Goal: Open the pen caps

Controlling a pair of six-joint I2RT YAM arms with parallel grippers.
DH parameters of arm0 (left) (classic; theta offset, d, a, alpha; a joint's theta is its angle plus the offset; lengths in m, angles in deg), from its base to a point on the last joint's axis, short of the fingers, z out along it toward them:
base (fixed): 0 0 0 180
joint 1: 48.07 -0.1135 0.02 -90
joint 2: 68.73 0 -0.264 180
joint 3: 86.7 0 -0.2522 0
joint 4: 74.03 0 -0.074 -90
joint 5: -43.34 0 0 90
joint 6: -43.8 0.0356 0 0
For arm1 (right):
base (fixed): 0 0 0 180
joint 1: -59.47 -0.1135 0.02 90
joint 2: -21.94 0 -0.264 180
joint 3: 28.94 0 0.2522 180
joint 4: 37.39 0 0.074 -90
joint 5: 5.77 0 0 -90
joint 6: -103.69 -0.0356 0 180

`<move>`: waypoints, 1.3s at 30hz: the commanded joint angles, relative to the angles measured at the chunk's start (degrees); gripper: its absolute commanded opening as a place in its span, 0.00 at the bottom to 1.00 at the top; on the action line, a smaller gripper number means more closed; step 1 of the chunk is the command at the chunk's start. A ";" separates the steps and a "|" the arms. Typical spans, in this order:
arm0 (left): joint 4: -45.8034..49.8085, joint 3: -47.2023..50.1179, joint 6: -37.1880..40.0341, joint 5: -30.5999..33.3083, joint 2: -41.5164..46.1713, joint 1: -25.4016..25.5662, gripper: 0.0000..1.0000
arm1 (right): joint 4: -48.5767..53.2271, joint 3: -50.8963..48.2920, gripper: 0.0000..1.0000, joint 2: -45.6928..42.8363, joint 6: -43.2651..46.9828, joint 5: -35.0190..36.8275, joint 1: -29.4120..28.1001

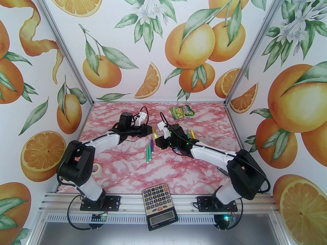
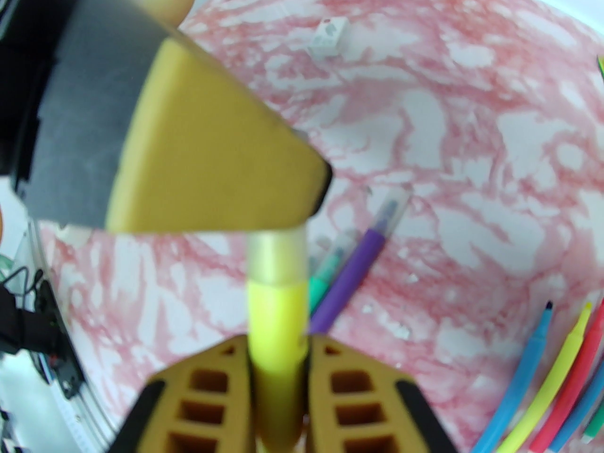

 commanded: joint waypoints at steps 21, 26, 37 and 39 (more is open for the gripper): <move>-6.10 -0.49 -4.00 3.91 2.00 -8.12 0.00 | 4.56 -6.98 0.00 -3.12 3.57 1.61 -0.08; -2.21 -1.37 -1.63 5.02 2.37 -8.70 0.00 | 4.08 -7.46 0.00 -3.43 2.96 4.56 -0.04; 36.93 -9.08 22.99 34.40 9.76 -9.84 0.00 | 9.98 -0.58 0.01 5.54 -1.07 21.14 0.00; 39.98 -8.85 24.66 39.29 10.54 -10.36 0.00 | 10.67 0.75 0.01 7.19 -1.78 23.69 0.03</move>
